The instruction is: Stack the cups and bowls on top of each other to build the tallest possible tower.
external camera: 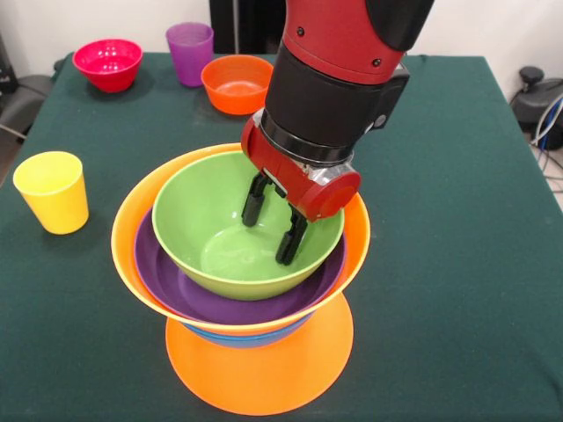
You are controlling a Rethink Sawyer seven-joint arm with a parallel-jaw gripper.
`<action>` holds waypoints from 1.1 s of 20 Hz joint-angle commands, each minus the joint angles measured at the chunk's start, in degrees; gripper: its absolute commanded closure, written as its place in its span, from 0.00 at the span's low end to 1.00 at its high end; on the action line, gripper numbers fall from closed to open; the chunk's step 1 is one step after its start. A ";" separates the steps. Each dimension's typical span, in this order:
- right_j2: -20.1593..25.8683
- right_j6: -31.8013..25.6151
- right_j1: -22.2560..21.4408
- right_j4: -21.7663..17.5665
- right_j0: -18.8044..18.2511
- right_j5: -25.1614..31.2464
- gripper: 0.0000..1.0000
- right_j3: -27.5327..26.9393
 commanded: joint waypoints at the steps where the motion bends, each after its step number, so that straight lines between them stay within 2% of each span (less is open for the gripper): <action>1: 6.28 3.52 -1.06 -1.60 1.45 3.63 0.00 5.02; 5: 5.54 3.01 -3.15 -1.84 1.87 6.40 0.00 5.86; 17: 6.00 1.87 -6.18 -2.52 1.97 5.93 0.00 9.43; 22: 6.61 2.25 -7.97 -2.35 2.44 5.07 0.00 13.10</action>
